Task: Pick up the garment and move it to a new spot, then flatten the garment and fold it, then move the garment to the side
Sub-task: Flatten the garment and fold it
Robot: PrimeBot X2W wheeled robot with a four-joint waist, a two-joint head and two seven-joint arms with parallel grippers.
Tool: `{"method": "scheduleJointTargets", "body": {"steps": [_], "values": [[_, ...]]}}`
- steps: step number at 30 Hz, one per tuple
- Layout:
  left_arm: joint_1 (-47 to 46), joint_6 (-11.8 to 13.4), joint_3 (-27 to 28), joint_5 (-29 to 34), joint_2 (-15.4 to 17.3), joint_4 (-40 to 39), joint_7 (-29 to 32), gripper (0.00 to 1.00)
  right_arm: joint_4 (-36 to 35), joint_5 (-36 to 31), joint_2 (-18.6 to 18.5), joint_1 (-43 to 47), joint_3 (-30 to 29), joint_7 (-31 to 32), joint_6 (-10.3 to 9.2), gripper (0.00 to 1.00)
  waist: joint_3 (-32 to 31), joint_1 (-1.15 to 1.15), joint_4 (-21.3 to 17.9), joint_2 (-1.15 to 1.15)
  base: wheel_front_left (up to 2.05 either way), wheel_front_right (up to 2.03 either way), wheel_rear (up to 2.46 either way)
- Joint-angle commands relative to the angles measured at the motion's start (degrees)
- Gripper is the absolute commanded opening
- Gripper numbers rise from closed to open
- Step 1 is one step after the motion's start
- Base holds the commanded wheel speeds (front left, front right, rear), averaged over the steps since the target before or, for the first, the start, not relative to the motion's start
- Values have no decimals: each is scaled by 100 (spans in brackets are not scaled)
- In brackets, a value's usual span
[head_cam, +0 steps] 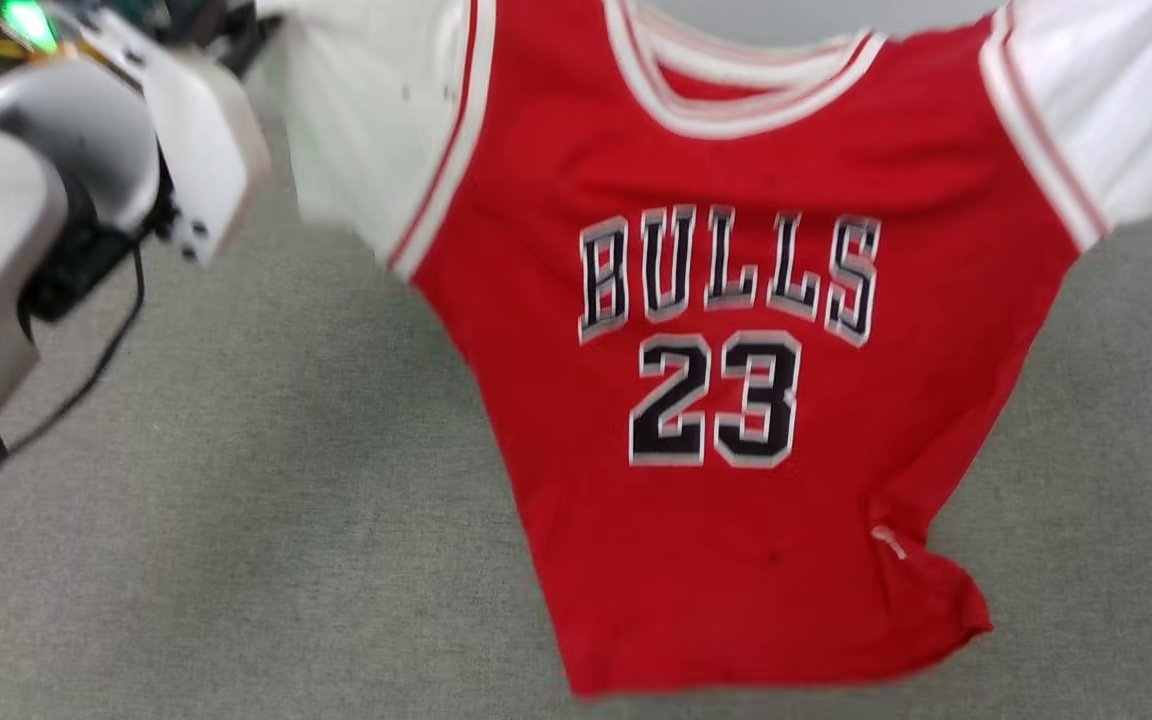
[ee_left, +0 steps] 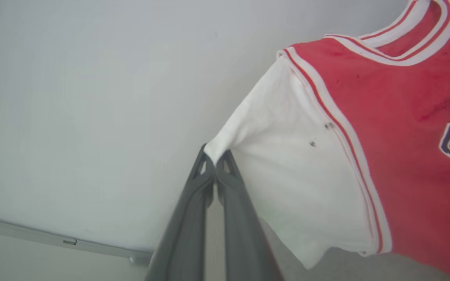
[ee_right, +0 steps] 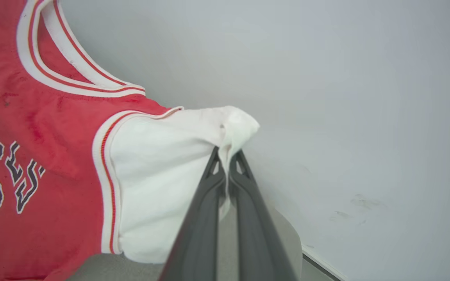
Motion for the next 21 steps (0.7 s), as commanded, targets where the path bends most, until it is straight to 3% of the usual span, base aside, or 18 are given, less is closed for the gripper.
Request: {"method": "scheduleJointTargets", "body": {"steps": [1, 21], "values": [[-183, 23, 59, 51, -49, 78, -48, 0, 39, -87, -6, -186, -40, -57, -4, 0, 105, 0, -24, 0, 0, 0, 0], [-3449, -198, 696, 1095, -731, 1768, -984, 0, 1906, -1763, 1061, -3635, -221, -1024, -6, 0, 1742, 0, -289, 0, 0, 0, 0]]}}
